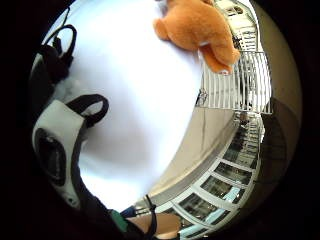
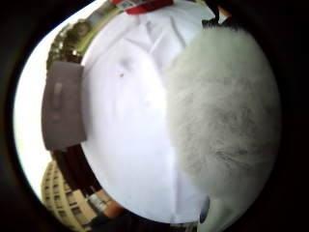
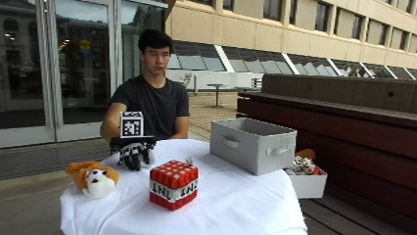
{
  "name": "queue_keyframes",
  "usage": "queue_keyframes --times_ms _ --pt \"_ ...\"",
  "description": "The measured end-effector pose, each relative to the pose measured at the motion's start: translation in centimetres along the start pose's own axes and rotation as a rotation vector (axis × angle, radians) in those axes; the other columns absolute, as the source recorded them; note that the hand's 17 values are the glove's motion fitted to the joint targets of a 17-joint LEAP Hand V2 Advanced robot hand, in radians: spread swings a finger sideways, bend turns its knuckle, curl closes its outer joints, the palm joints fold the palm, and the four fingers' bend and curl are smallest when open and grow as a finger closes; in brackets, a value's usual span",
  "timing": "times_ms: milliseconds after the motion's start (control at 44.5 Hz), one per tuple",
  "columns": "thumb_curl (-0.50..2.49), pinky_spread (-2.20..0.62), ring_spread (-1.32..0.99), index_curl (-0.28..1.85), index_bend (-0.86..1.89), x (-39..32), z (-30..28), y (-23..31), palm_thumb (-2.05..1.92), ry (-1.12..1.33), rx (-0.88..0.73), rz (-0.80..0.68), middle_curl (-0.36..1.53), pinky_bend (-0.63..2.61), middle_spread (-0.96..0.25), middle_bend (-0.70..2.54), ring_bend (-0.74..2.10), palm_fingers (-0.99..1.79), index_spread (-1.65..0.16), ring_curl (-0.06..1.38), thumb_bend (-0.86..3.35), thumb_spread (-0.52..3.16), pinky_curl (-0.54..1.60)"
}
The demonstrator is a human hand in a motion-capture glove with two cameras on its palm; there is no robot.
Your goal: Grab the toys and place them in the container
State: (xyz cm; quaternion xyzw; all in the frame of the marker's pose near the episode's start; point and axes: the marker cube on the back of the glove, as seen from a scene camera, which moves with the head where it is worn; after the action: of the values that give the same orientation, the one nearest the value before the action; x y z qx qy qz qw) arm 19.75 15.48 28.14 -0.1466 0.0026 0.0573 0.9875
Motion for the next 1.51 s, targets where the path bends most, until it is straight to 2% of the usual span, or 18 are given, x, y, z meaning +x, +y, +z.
queue_keyframes --times_ms 22,90,180,270,292,315,360,405,472,562,742,989,1169,1304,1506 --pt "0.48 -0.45 -0.35 0.40 0.34 0.1 -0.2 -0.1 0.91 -0.003 -0.009 0.000 0.35 0.88 -0.21 0.41 0.93 1.22 -0.29 0.44 0.46 1.08 0.32" --pt "0.52 -0.50 -0.36 0.42 0.32 0.5 -0.6 -0.4 1.00 -0.038 -0.035 -0.002 0.42 0.79 -0.24 0.63 1.02 1.36 -0.28 0.47 0.54 1.09 0.31" --pt "0.57 -0.53 -0.36 0.46 0.35 0.1 -2.0 -0.4 1.07 -0.091 -0.033 -0.001 0.48 0.72 -0.26 0.82 1.08 1.39 -0.26 0.49 0.63 1.14 0.30" --pt "0.61 -0.54 -0.36 0.48 0.34 -1.5 -7.4 -1.1 1.03 -0.111 0.001 0.012 0.52 0.70 -0.26 0.91 1.11 1.31 -0.25 0.50 0.60 1.04 0.30" --pt "0.60 -0.52 -0.36 0.48 0.33 -2.0 -9.1 -1.3 0.94 -0.112 0.029 0.033 0.52 0.71 -0.26 0.90 1.11 1.25 -0.25 0.50 0.52 0.97 0.31" --pt "0.57 -0.52 -0.38 0.48 0.30 -2.6 -10.8 -1.6 0.81 -0.114 0.067 0.064 0.49 0.84 -0.28 0.78 1.05 1.06 -0.27 0.49 0.42 0.95 0.35" --pt "0.59 -0.51 -0.39 0.49 0.28 -3.7 -14.6 -2.1 0.77 -0.123 0.143 0.119 0.49 0.89 -0.30 0.73 1.03 1.00 -0.28 0.49 0.38 0.88 0.36" --pt "0.59 -0.51 -0.41 0.50 0.24 -4.6 -18.3 -2.2 0.73 -0.142 0.177 0.112 0.48 0.97 -0.32 0.68 0.99 0.91 -0.29 0.49 0.33 0.85 0.39" --pt "0.61 -0.50 -0.43 0.50 0.19 -5.8 -23.1 -1.9 0.71 -0.161 0.195 0.046 0.48 1.01 -0.35 0.64 0.97 0.89 -0.31 0.48 0.31 0.81 0.41" --pt "0.64 -0.49 -0.45 0.49 0.15 -8.2 -27.8 -2.9 0.72 -0.146 0.315 -0.026 0.47 1.05 -0.37 0.61 0.94 0.90 -0.33 0.46 0.29 0.76 0.42" --pt "0.68 -0.47 -0.47 0.48 0.14 -16.8 -33.2 -2.8 0.73 -0.126 0.353 -0.120 0.48 1.07 -0.41 0.56 0.95 0.90 -0.36 0.46 0.26 0.71 0.42" --pt "0.74 -0.47 -0.48 0.47 0.14 -31.2 -34.5 -0.8 0.74 -0.127 0.363 -0.261 0.51 1.05 -0.45 0.53 0.96 0.91 -0.38 0.47 0.23 0.68 0.41" --pt "0.78 -0.46 -0.48 0.46 0.13 -39.2 -31.7 0.3 0.74 -0.078 0.327 -0.344 0.54 1.05 -0.46 0.50 0.97 0.91 -0.39 0.47 0.21 0.67 0.41" --pt "0.80 -0.46 -0.47 0.45 0.12 -41.9 -28.1 -1.2 0.74 -0.073 0.286 -0.378 0.55 1.05 -0.47 0.48 0.97 0.90 -0.39 0.47 0.19 0.67 0.40" --pt "0.83 -0.46 -0.47 0.42 0.09 -42.5 -26.2 -2.3 0.73 -0.087 0.189 -0.419 0.58 1.04 -0.48 0.46 0.99 0.88 -0.39 0.48 0.15 0.69 0.40"
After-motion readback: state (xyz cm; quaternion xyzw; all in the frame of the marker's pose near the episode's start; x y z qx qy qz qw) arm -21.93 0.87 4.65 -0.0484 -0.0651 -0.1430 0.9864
